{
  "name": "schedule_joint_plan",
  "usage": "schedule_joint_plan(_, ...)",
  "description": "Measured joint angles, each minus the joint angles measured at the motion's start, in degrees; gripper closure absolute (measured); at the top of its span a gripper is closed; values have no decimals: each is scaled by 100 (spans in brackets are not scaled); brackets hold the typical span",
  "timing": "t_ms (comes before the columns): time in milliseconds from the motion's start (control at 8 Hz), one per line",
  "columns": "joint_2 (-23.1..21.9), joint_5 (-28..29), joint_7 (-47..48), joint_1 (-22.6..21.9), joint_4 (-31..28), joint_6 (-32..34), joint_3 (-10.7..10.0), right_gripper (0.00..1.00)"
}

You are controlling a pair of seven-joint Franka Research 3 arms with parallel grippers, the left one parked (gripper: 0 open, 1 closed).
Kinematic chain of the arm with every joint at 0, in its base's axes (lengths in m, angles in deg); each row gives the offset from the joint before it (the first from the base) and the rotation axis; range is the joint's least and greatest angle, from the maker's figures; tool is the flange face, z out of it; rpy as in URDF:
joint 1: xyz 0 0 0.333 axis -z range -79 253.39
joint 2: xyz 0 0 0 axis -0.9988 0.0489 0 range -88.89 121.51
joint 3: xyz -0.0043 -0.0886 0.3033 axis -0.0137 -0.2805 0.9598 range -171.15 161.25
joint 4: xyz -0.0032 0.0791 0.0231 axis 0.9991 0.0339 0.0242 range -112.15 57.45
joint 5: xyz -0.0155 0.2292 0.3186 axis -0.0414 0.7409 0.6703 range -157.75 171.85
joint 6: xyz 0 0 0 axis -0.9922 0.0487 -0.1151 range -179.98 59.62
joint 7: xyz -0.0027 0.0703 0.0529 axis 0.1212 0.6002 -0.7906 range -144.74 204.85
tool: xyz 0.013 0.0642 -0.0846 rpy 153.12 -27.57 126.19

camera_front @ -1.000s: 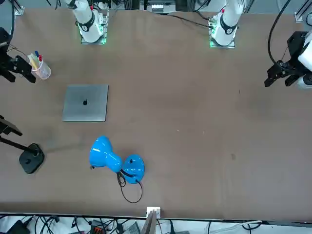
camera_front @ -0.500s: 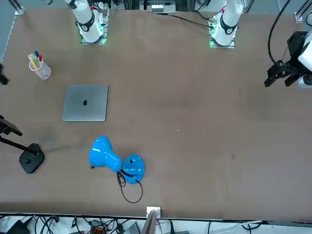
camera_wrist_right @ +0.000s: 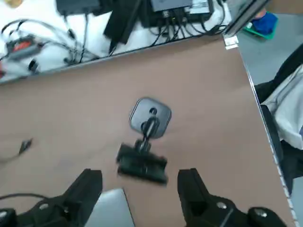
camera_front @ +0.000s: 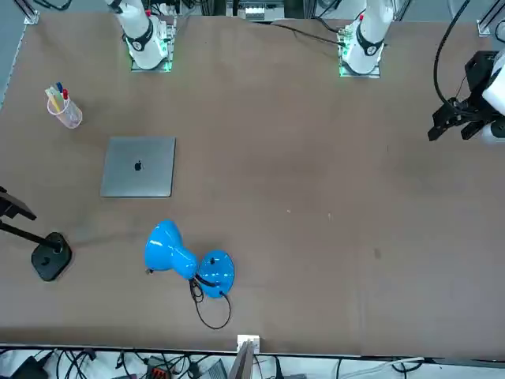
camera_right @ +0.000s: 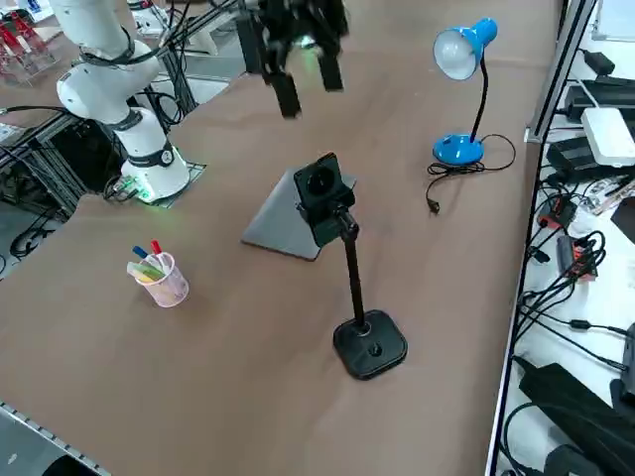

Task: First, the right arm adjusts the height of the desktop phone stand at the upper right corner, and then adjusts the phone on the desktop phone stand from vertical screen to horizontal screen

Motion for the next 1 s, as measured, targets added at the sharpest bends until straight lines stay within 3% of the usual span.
schedule_joint_plan(625,858,42,609,154,150,-254,4,7)
schedule_joint_plan(1000,1097,377,639,313,157,-255,4,18)
